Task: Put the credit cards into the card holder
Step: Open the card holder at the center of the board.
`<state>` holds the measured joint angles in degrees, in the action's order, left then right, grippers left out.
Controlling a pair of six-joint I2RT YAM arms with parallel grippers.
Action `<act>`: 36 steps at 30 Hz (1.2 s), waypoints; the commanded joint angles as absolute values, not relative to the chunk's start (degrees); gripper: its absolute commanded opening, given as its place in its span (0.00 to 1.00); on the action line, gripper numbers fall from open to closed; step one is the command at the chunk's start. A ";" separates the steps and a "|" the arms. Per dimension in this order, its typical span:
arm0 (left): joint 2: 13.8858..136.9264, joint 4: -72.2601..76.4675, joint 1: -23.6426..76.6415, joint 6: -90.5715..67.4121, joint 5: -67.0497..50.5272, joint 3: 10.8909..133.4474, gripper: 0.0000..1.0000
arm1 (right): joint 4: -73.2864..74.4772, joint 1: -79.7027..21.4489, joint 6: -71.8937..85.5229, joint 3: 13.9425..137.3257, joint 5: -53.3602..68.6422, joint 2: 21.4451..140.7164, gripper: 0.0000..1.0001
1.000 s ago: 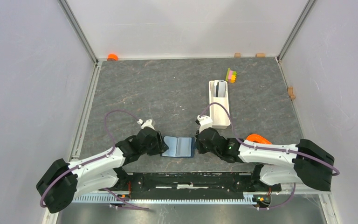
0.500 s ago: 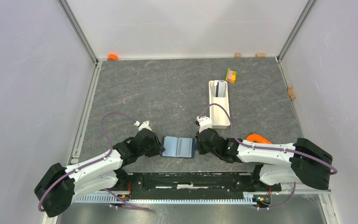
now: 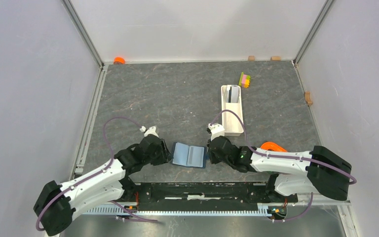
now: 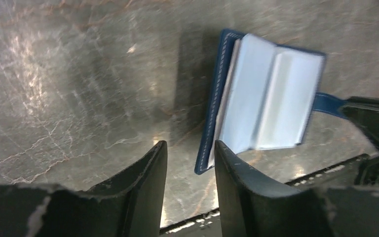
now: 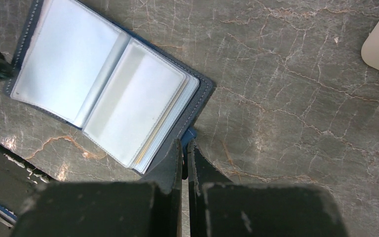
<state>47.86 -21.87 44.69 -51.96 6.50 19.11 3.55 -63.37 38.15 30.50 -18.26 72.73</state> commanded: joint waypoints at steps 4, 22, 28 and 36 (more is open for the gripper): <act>46.16 -23.44 44.38 -41.95 2.04 31.44 0.50 | 2.83 -63.81 37.80 30.88 -19.32 71.63 0.00; 67.72 -3.92 46.29 -39.26 -8.07 28.66 0.54 | 2.52 -63.81 38.63 30.23 -19.85 70.79 0.00; 71.41 -6.29 47.61 -38.32 -2.60 28.67 0.52 | 2.85 -63.81 38.93 29.97 -20.23 70.70 0.00; 75.58 -6.86 50.12 -37.80 -0.26 29.04 0.49 | 3.57 -63.81 39.32 29.48 -21.74 69.88 0.01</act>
<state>72.79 -6.68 48.66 -40.58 -3.01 28.77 3.90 -63.44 38.39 29.98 -19.31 71.55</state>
